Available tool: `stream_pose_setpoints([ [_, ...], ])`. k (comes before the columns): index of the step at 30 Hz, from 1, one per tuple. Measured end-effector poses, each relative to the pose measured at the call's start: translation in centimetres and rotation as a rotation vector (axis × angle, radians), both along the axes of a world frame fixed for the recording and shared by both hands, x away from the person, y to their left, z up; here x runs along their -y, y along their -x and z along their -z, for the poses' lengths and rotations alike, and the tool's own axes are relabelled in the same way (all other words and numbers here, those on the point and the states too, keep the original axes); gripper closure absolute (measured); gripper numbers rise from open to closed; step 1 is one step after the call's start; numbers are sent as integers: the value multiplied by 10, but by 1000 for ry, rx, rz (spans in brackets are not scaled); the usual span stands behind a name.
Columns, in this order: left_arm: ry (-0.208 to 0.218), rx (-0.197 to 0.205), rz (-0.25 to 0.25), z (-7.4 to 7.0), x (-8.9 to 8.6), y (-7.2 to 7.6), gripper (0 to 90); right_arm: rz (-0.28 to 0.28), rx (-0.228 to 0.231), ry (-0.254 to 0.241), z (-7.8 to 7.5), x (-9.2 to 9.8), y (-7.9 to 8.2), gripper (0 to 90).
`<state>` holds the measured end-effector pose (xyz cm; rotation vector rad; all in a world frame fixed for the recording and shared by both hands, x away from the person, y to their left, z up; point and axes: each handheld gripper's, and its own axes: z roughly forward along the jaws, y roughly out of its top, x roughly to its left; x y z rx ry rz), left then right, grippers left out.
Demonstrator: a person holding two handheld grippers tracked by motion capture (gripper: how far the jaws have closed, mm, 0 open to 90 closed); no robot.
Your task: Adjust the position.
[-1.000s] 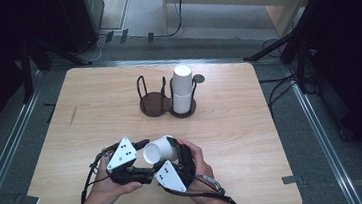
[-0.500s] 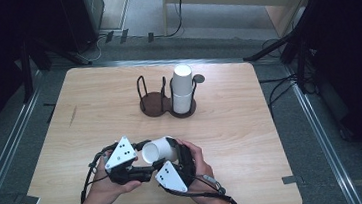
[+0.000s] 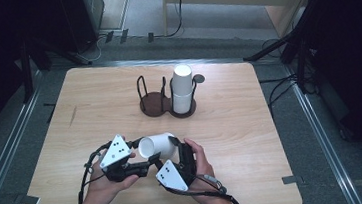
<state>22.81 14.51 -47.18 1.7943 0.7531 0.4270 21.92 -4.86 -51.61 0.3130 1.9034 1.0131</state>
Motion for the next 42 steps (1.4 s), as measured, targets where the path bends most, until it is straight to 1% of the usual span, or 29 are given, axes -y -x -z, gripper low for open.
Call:
stream_pose_setpoints([
  [2, 13, 10, -11, -1, -3, 0, 354, 7, 4, -11, -1, 1, 0, 165],
  [4, 24, 23, -27, -1, -4, -1, 355, 15, 4, -27, -3, 3, -1, 134],
  [6, 39, 30, -43, 0, -6, -1, 355, 23, 1, -46, -5, 4, -2, 130],
  [8, 50, 43, -73, 0, -9, -2, 356, 30, -8, -75, -7, 6, -2, 126],
  [9, 62, 39, -83, 0, -10, -2, 357, 32, -16, -89, -8, 7, -2, 126],
  [12, 98, 55, -101, 0, -16, -3, 358, 32, -35, -118, -10, 9, -3, 118],
  [13, 110, 66, -107, 0, -18, -3, 357, 30, -44, -125, -11, 10, -3, 114],
  [14, 119, 71, -118, 0, -19, -2, 358, 14, -65, -141, -11, 10, -3, 106],
  [17, 149, 107, -152, 2, -23, -3, 358, -7, -113, -196, -13, 12, -3, 97],
  [18, 149, 107, -152, 2, -23, -3, 357, -7, -113, -196, -13, 12, -3, 97],
  [19, 161, 112, -156, 2, -24, -3, 357, 2, -128, -220, -14, 12, -3, 97],
  [20, 184, 143, -178, 5, -25, -4, 357, 28, -152, -261, -15, 12, -4, 96],
  [21, 184, 143, -178, 5, -25, -4, 357, 32, -167, -277, -17, 13, -5, 94],
  [22, 204, 168, -196, 7, -27, -5, 357, 34, -180, -291, -18, 14, -6, 88],
  [24, 221, 176, -206, 8, -30, -6, 358, 41, -204, -319, -21, 15, -8, 83],
  [27, 242, 194, -229, 8, -33, -6, 360, 54, -252, -373, -25, 17, -11, 59],
  [29, 281, 203, -232, 9, -35, -6, 361, 72, -286, -400, -28, 17, -11, 29],
  [30, 291, 208, -234, 10, -36, -7, 361, 74, -296, -410, -29, 17, -12, 19],
  [33, 297, 227, -231, 11, -36, -7, 361, 86, -333, -445, -33, 17, -13, 0],
  [35, 300, 248, -242, 13, -35, -7, 361, 105, -358, -482, -37, 17, -14, 0],
  [37, 301, 259, -248, 14, -35, -7, 361, 125, -402, -529, -40, 18, -15, 0],
  [38, 309, 259, -246, 15, -35, -7, 361, 129, -422, -554, -41, 19, -15, 0],
  [40, 310, 267, -242, 17, -33, -8, 361, 140, -445, -592, -42, 22, -15, 0],
  [41, 305, 274, -241, 18, -33, -8, 361, 142, -467, -625, -43, 23, -15, 0],
  [42, 310, 277, -239, 19, -32, -8, 361, 146, -492, -654, -43, 24, -15, 0],
])
